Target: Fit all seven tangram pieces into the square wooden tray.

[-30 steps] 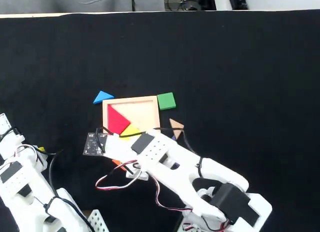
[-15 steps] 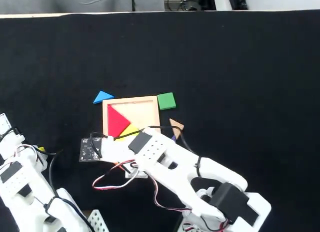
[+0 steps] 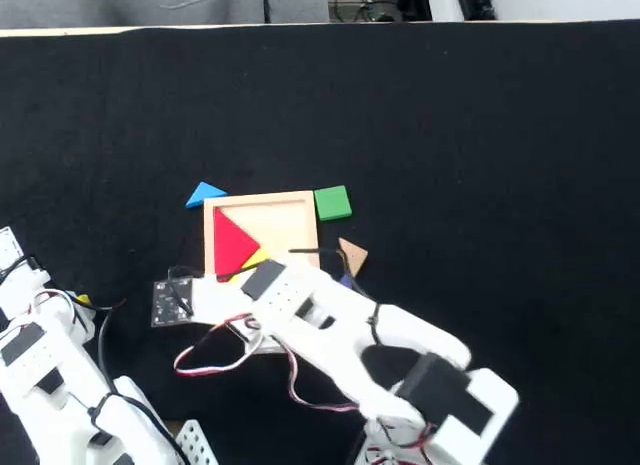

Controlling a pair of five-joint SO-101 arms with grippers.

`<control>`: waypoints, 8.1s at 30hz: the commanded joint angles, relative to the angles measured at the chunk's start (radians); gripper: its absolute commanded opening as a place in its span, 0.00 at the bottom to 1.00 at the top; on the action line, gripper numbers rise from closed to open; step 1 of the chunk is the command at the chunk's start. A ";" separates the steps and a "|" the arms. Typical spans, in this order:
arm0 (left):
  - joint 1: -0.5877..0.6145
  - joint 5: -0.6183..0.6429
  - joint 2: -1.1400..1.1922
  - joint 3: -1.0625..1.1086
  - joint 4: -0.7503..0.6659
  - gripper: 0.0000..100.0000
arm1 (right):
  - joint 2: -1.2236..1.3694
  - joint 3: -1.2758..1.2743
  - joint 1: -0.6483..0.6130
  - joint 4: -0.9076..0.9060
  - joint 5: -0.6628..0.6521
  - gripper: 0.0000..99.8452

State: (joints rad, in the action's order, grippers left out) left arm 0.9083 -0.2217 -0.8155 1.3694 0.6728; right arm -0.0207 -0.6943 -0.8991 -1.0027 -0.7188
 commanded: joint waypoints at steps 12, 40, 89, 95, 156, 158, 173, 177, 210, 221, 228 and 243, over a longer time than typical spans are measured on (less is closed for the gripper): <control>0.012 -0.005 -0.018 -0.015 0.008 0.24 | -0.076 0.019 -0.028 -0.080 -0.003 0.21; 0.004 -0.005 -0.018 -0.047 0.075 0.24 | 0.059 0.033 0.002 -0.002 0.000 0.11; -0.016 -0.003 -0.018 -0.025 0.034 0.24 | -0.176 0.027 0.868 0.038 0.437 0.26; -0.016 -0.005 -0.018 -0.025 0.034 0.24 | -0.059 0.031 0.870 0.081 0.434 0.28; -0.016 -0.006 -0.018 -0.025 0.034 0.24 | -0.119 0.087 0.858 -0.005 0.428 0.28; -0.016 -0.006 -0.017 -0.025 0.034 0.24 | -0.117 0.070 0.829 0.006 0.430 0.28; -0.016 -0.006 -0.017 -0.025 0.034 0.24 | 0.059 0.076 0.879 0.080 0.384 0.27; -0.016 -0.006 -0.017 -0.025 0.034 0.24 | 0.067 0.079 0.881 0.084 0.384 0.24; -0.018 -0.006 -0.017 -0.025 0.034 0.24 | 0.021 0.054 0.816 -0.015 0.284 0.22; -0.018 -0.006 -0.017 -0.025 0.034 0.24 | 0.097 0.077 0.870 0.017 0.224 0.21; -0.018 -0.006 -0.017 -0.025 0.034 0.24 | 0.096 0.081 0.904 0.034 0.224 0.21; -0.018 -0.005 -0.017 -0.025 0.034 0.24 | -0.216 -0.021 0.733 -0.026 0.206 0.21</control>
State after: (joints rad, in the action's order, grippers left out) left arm 0.8991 -0.2217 -0.8155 1.3694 0.7173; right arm -0.1450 -0.6897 -0.0813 -1.0196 -0.4856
